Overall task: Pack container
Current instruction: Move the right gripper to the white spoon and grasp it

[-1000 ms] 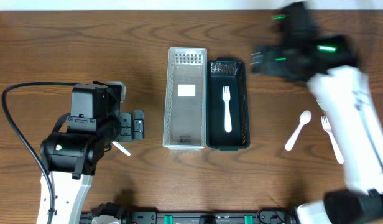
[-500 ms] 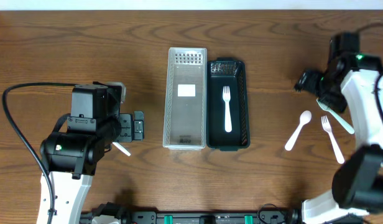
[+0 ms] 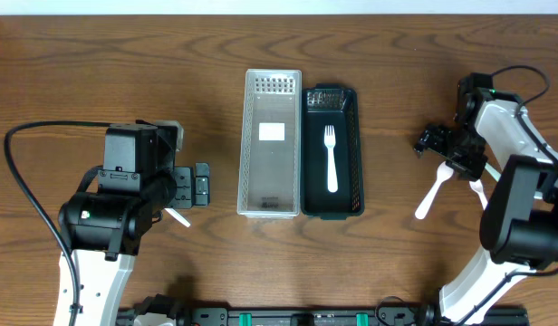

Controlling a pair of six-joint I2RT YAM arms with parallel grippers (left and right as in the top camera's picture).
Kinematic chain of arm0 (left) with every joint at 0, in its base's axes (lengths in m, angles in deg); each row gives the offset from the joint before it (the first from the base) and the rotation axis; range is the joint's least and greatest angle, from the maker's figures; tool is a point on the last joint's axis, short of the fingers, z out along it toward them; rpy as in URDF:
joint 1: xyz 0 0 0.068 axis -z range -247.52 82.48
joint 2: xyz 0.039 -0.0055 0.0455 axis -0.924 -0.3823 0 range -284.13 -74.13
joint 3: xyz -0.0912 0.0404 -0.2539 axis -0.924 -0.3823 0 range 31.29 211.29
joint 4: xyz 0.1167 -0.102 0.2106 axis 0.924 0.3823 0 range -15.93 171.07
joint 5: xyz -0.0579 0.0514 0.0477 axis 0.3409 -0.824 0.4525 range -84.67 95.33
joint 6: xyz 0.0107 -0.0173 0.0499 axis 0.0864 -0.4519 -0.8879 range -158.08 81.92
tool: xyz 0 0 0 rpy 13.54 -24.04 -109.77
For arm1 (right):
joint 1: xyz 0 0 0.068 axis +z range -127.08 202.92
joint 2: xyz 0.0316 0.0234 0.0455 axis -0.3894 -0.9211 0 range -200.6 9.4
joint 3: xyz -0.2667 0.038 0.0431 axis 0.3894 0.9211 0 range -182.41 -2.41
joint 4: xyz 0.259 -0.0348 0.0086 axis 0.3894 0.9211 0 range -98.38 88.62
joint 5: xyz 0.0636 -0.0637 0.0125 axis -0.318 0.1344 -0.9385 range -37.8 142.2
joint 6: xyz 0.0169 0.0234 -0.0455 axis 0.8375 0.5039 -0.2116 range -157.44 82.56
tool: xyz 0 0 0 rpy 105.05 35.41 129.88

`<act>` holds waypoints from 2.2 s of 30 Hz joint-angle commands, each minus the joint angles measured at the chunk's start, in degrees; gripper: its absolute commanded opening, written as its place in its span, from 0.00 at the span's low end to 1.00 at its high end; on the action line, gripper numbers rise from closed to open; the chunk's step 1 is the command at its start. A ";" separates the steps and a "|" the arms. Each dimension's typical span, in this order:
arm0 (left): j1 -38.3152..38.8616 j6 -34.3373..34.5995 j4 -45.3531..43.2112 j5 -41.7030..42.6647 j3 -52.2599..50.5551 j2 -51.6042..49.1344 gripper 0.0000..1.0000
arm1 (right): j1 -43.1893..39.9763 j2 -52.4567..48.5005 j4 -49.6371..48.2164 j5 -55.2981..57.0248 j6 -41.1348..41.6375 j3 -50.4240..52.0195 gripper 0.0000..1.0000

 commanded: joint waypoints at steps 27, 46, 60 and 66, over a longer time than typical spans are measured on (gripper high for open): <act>0.13 -0.13 0.15 -0.42 0.94 0.31 0.98 | -0.39 -1.95 -10.19 0.09 -2.93 8.57 0.99; 0.13 -0.13 1.01 -0.39 0.94 0.31 0.98 | -0.37 -1.95 -10.19 0.07 -2.93 8.57 0.49; 0.13 -0.13 1.01 -0.42 0.94 0.31 0.98 | -0.37 -1.95 -9.92 0.04 -2.93 8.57 0.41; 0.13 -0.13 1.03 -0.42 0.94 0.31 0.98 | -0.37 -1.95 -9.79 0.04 -2.93 8.57 0.43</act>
